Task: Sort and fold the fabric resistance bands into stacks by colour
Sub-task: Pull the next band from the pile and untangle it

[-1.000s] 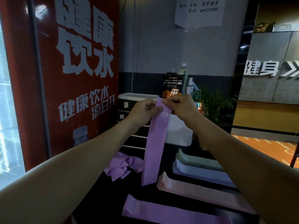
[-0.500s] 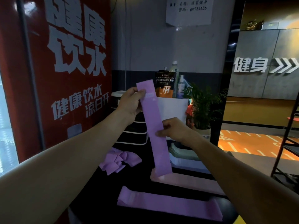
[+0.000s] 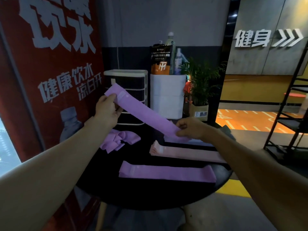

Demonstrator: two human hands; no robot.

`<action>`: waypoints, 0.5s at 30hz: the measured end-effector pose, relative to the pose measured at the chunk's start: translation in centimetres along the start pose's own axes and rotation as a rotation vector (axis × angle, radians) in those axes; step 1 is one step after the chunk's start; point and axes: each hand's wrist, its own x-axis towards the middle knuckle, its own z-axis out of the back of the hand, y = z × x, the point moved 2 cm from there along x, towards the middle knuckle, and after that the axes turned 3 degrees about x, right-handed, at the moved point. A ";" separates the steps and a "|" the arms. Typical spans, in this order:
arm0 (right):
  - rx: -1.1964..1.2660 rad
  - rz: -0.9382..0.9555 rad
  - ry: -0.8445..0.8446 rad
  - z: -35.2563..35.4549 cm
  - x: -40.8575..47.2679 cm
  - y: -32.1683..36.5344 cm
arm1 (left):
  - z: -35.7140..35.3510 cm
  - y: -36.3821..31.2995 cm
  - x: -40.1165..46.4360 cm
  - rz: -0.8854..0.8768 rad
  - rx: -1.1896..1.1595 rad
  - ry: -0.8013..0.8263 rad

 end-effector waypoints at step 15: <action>0.513 -0.462 -0.345 -2.1 -5.9 -8.2 | 7.4 8.9 -4.6 0.083 0.598 -0.075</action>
